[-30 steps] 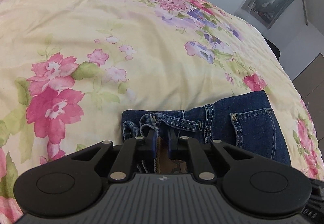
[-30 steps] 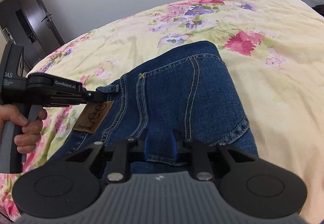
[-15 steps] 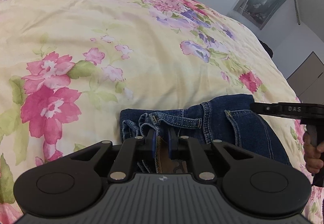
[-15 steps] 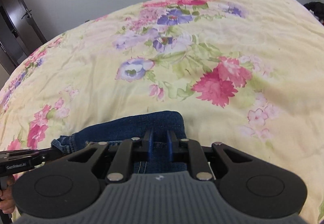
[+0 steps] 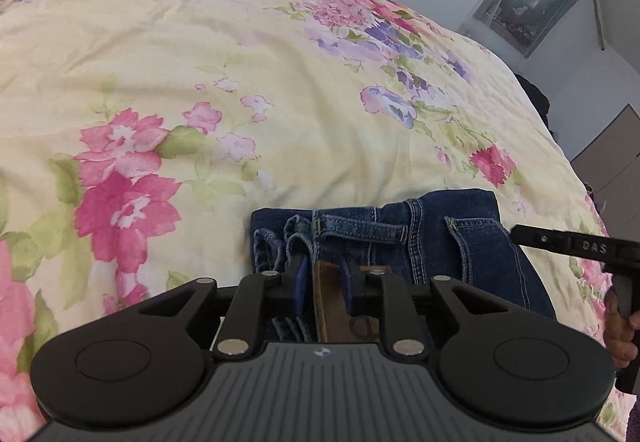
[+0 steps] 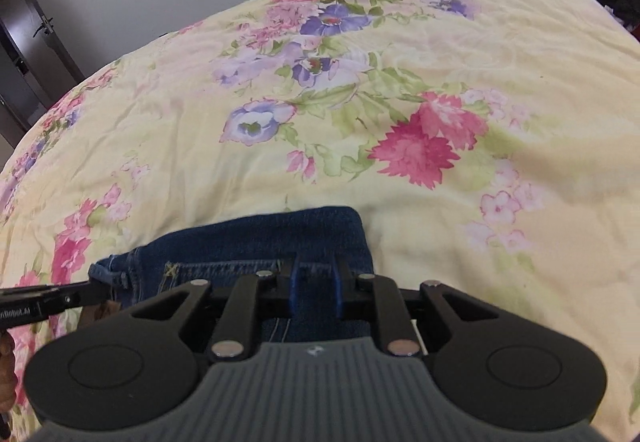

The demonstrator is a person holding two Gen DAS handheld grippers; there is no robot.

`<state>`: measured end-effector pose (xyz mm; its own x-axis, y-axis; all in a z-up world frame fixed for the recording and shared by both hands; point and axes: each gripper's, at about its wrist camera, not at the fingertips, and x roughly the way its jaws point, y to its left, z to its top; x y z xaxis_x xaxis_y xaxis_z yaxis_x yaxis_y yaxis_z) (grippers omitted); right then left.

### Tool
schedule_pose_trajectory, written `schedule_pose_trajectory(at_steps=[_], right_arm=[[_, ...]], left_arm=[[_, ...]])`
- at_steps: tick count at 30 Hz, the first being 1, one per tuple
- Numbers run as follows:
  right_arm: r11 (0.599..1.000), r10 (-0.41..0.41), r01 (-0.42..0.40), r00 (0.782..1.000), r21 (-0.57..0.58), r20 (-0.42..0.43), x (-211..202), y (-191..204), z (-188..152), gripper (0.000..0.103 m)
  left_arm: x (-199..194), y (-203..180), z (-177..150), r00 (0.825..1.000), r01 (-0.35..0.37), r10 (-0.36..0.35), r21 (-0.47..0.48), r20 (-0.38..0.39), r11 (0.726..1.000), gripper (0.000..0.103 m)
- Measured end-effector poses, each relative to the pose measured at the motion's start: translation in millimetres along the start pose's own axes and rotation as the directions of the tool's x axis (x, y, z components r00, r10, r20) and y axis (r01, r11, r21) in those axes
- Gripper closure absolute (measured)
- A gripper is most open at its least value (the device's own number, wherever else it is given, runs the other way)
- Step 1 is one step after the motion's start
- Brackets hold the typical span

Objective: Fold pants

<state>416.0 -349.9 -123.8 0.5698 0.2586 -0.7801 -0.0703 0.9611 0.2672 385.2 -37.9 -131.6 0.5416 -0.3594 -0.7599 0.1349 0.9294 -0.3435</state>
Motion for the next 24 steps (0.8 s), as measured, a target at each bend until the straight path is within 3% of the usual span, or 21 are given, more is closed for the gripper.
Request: schedule_pose_trajectory(at_steps=[8, 12, 21, 24], right_arm=[[0.999, -0.002, 0.004, 0.998, -0.036, 0.064, -91, 0, -83, 0.087], [0.999, -0.026, 0.028, 0.997, -0.033, 0.076, -116, 5, -128, 0.087], [0.996, -0.083, 0.082, 0.996, 0.035, 0.024, -115, 2, -190, 0.089], [0.994, -0.077, 0.078, 0.997, 0.071, -0.013, -102, -3, -196, 0.090]], left_arm=[[-59, -34, -54, 0.999, 0.027, -0.030, 0.070, 0.042, 0.997, 0.077], [-65, -41, -79, 1.000, 0.019, -0.019, 0.094, 0.006, 0.995, 0.082], [-38, -33, -107, 0.992, -0.096, 0.103, 0.096, -0.076, 0.991, 0.084], [-29, -26, -115, 0.993, -0.090, 0.094, 0.049, -0.075, 0.995, 0.084]])
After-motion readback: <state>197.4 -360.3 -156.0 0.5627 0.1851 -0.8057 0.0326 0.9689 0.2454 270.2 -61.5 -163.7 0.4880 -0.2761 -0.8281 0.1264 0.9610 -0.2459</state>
